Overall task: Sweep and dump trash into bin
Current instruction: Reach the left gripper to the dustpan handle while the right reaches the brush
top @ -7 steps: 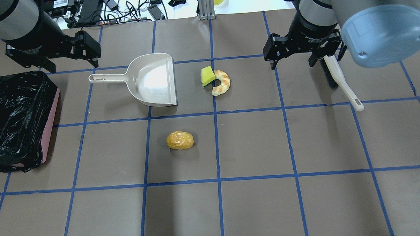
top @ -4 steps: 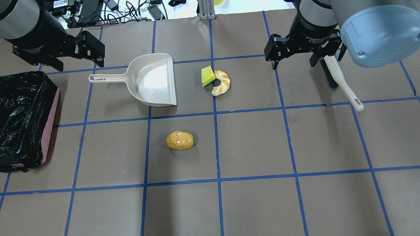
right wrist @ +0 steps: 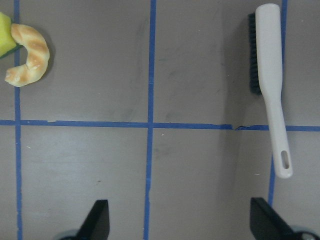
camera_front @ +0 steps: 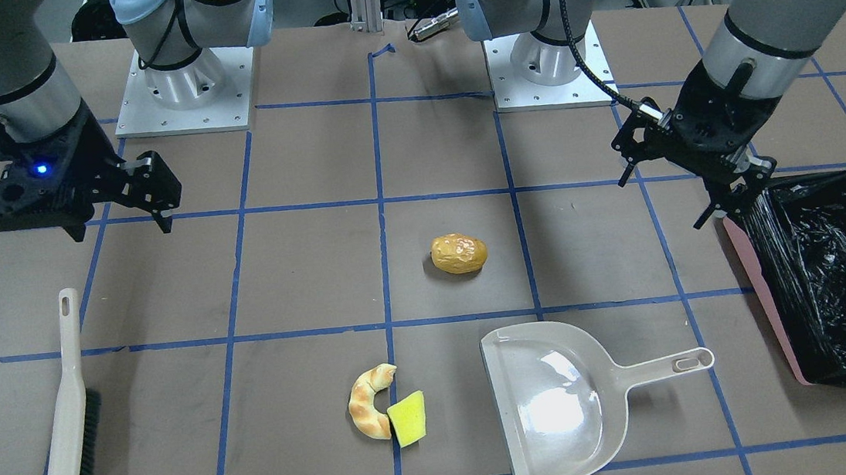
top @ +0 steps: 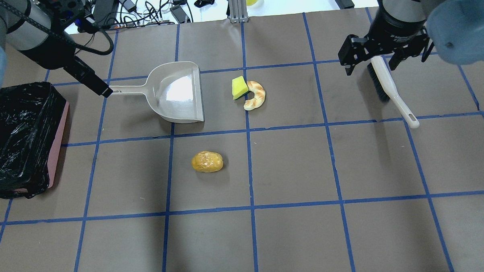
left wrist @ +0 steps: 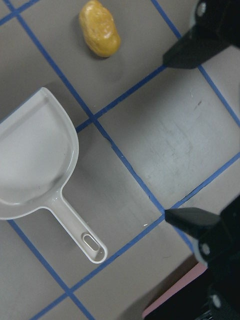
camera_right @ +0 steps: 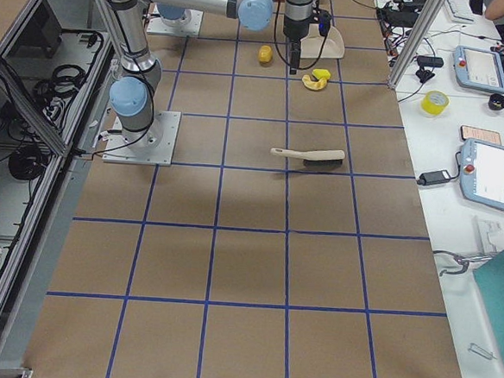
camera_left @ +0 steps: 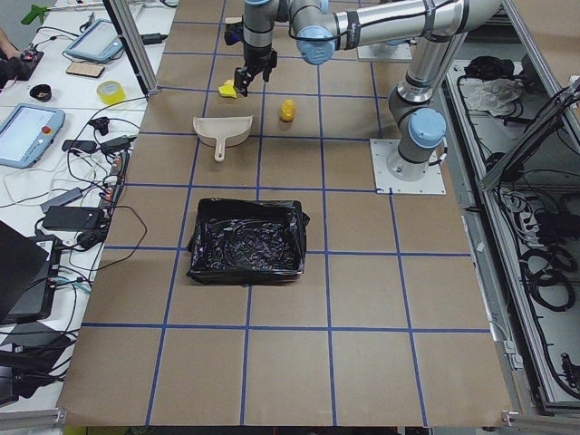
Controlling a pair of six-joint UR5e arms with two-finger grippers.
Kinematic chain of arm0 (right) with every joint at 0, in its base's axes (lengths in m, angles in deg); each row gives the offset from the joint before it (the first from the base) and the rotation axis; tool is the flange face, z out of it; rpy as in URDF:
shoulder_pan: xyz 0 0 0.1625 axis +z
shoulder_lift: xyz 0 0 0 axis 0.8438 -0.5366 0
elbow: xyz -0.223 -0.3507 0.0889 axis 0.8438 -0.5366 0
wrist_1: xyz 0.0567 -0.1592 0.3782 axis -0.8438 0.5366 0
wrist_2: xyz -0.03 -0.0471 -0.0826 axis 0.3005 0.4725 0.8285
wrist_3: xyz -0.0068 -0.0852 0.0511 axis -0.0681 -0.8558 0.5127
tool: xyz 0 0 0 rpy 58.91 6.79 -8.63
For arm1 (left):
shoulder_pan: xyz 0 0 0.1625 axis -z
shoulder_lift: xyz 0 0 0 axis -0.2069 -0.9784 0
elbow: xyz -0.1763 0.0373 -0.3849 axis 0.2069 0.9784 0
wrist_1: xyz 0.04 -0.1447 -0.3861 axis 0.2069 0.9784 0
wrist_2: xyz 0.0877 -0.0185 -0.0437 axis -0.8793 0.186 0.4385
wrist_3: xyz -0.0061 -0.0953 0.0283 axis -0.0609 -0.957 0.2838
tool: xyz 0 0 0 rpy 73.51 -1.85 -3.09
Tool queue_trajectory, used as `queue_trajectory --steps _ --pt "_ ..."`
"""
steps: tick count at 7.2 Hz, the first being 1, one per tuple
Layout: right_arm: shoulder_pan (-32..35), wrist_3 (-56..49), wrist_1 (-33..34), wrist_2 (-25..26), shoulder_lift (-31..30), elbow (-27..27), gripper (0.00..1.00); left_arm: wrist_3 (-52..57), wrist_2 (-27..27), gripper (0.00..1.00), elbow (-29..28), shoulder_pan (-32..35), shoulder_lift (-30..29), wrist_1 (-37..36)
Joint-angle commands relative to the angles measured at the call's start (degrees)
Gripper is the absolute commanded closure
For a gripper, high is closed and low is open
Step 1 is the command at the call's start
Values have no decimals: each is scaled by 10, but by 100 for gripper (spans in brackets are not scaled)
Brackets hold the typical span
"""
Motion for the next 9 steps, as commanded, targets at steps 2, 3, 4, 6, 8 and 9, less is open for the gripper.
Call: queue_trajectory --steps 2,3,4,6,8,9 --pt "-124 -215 11 8 3 30 0 179 -35 0 0 -26 -71 -33" --pt "-159 -266 58 8 16 58 0 198 -31 0 -7 -27 -105 -112" --pt "-183 -322 131 9 39 87 0 308 -6 2 -9 -28 -130 -173" --pt "-195 -348 213 8 87 112 0 359 -2 0 -20 -28 -165 -184" --pt "-194 -286 238 6 132 112 0 362 -2 0 -23 -28 -192 -174" --pt "-190 -236 234 3 135 113 0 361 3 0 -16 -28 -200 -170"
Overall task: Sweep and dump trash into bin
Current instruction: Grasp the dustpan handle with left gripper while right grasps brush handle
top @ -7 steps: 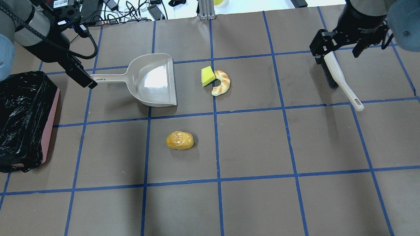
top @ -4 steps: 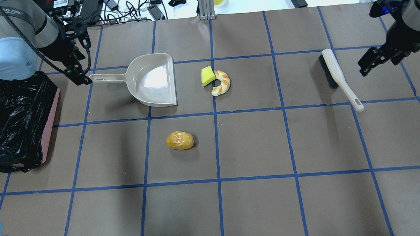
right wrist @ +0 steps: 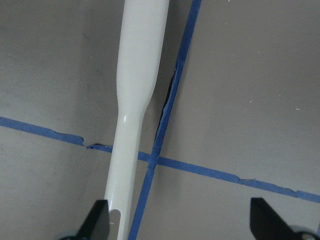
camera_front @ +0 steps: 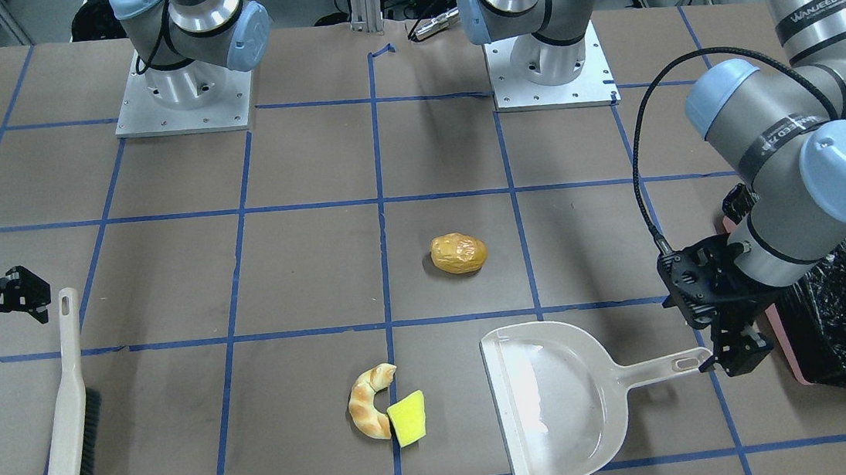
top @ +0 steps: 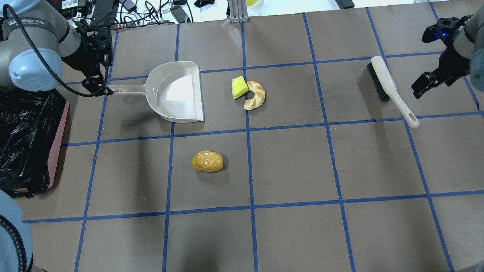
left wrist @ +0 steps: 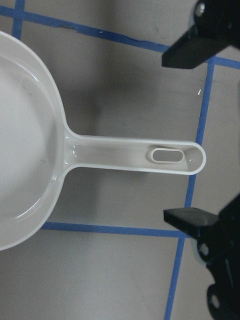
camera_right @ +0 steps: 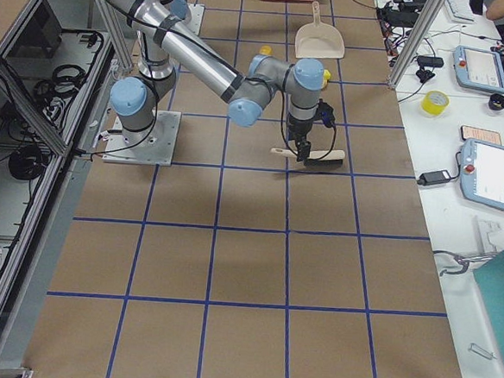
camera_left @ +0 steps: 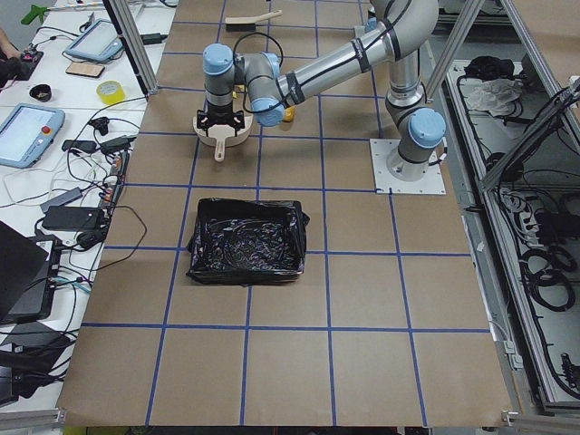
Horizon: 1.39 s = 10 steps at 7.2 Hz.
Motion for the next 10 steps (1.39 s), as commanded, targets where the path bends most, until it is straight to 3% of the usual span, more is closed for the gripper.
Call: queue_trajectory --steps 1,4,6,10 --pt "7 63 -1 -7 21 1 0 0 2 0 -6 0 -29 5" --pt "33 84 -1 1 55 3 3 -19 29 1 -40 -1 -58 5" --pt "33 95 -1 0 61 3 23 -43 40 1 -34 -2 -63 4" --pt "33 96 -6 3 60 12 36 -40 41 0 -18 -24 -64 8"
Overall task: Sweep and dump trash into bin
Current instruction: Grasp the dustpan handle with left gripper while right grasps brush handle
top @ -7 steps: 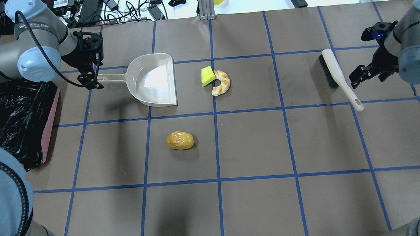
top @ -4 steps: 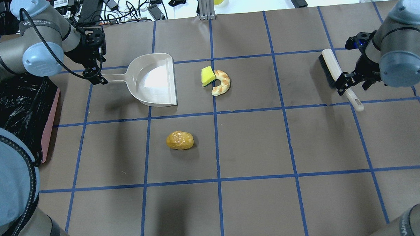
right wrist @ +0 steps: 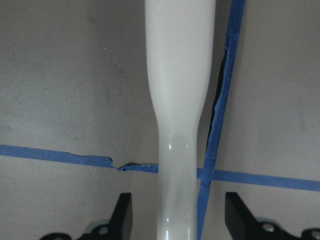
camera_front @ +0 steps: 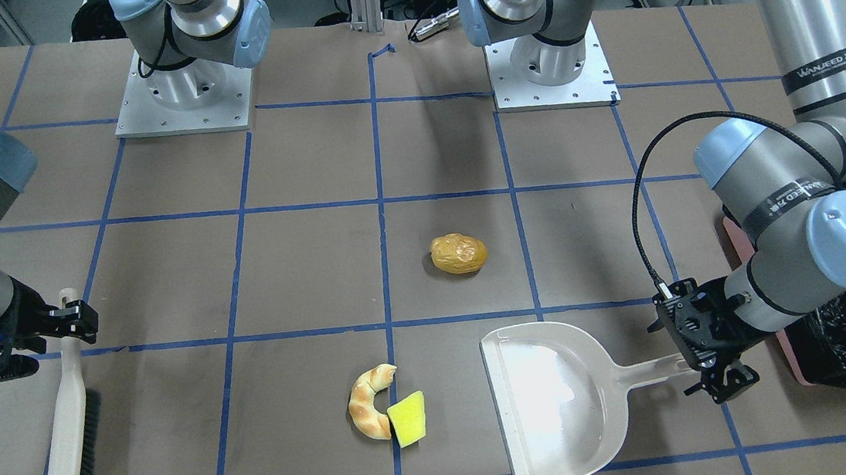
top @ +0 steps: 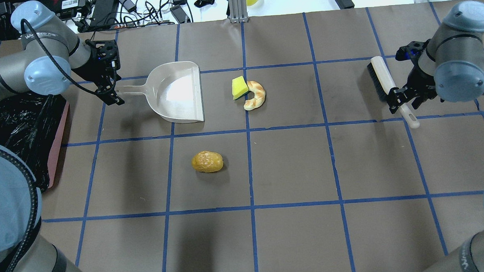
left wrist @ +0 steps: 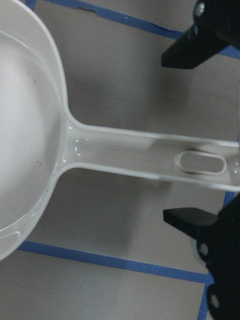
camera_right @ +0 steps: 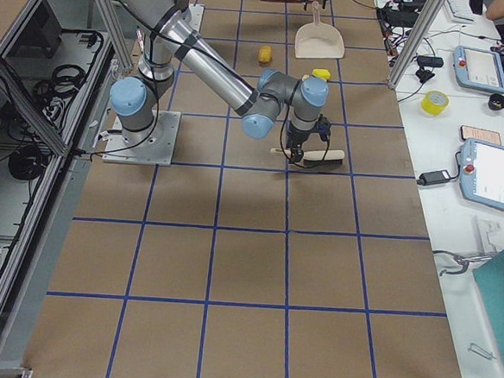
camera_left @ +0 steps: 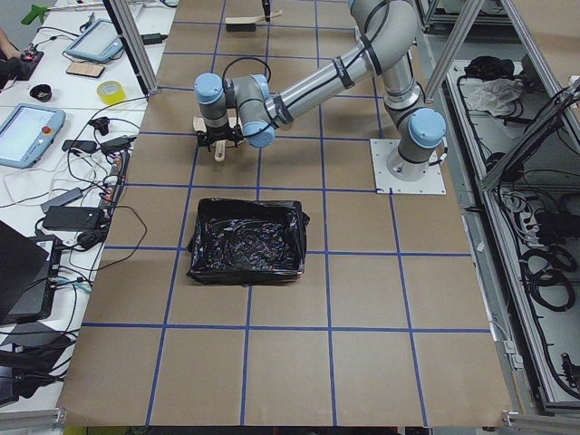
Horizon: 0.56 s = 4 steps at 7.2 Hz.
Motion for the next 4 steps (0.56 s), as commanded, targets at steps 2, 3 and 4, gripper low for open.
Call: queue_trajectory --steps 2,3,4 --pt "0 2 -37 1 -6 4 42 -4 -3 0 -5 -4 -10 -5" --pt "0 2 -42 2 -6 3 47 -5 -5 0 -5 -4 -14 -6" --pt "0 2 -42 2 -5 3 63 -4 -5 1 -5 -4 -15 -6"
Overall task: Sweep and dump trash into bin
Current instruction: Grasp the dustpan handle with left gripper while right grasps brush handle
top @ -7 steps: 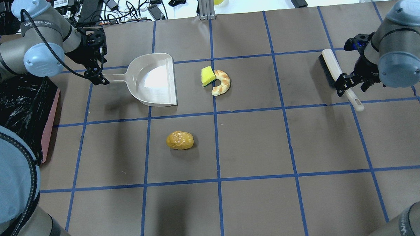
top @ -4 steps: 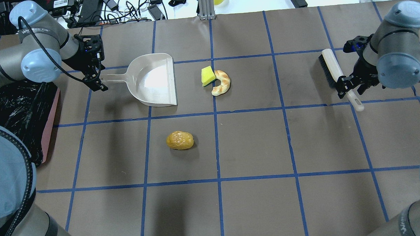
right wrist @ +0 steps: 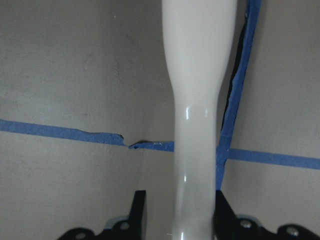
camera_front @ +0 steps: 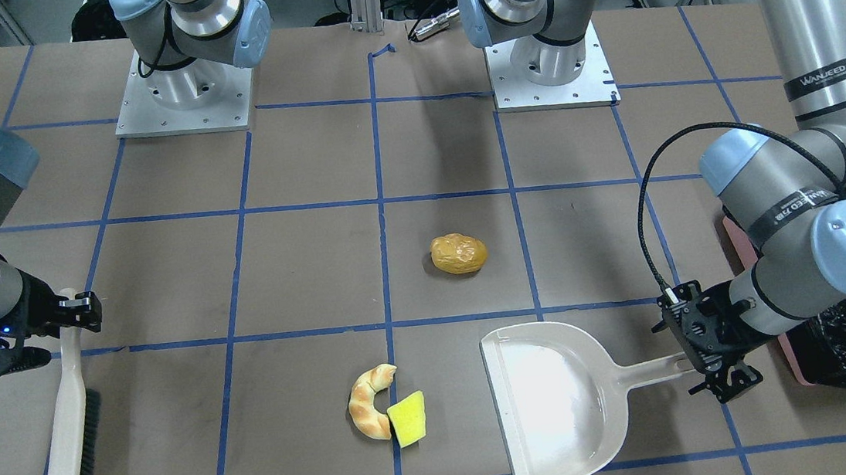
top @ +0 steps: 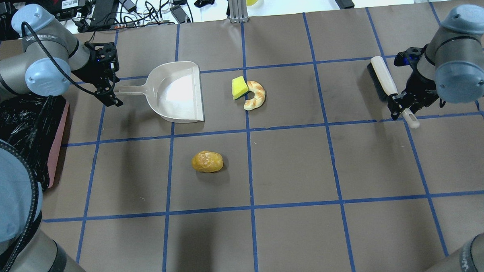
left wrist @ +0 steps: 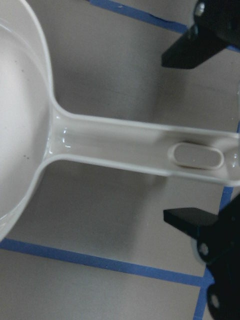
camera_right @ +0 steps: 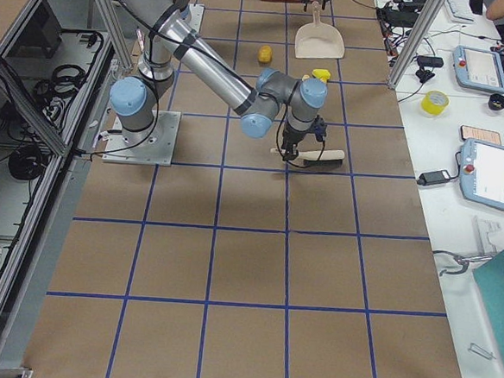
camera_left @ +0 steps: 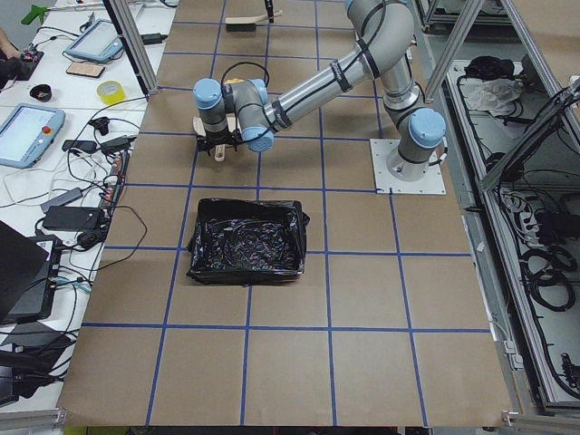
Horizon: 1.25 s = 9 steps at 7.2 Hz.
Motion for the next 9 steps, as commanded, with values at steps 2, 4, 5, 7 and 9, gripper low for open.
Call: queue_trajectory --steps 2,4,5,7,9 --pt "0 0 -3 7 4 0 100 -4 3 28 4 0 0 -5" --pt "0 1 -5 23 -3 -7 100 0 1 57 8 0 0 -9" --pt "7 12 -5 19 -17 -11 100 -1 -2 100 8 0 3 -22" --pt "89 134 -47 14 -31 -35 100 2 -2 100 7 0 12 -22" --pt "173 218 -62 7 -18 -65 100 3 -3 100 11 10 9 -24"
